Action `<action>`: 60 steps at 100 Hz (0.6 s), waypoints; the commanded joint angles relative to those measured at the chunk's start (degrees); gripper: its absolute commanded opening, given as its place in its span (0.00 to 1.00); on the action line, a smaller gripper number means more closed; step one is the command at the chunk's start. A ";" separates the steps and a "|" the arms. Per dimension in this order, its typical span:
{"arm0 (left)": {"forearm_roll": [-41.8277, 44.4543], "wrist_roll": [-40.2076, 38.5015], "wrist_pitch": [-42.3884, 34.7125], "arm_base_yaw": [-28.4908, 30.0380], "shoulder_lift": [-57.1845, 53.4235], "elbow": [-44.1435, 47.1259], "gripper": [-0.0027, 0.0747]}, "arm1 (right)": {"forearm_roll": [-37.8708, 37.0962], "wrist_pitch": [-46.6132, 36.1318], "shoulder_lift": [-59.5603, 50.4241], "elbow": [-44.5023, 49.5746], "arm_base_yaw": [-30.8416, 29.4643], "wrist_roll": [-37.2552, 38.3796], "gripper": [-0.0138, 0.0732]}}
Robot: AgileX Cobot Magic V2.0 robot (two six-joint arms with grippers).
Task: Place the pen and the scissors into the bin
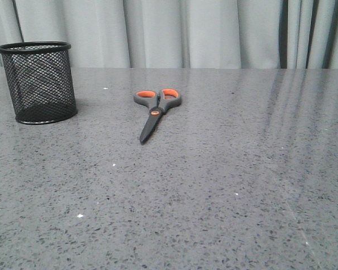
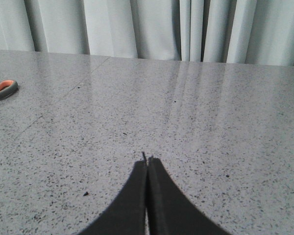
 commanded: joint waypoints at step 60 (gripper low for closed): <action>-0.69 -0.47 -3.76 0.16 -1.55 1.38 0.01 | 3.56 -6.78 -0.96 1.02 -0.19 -0.42 0.08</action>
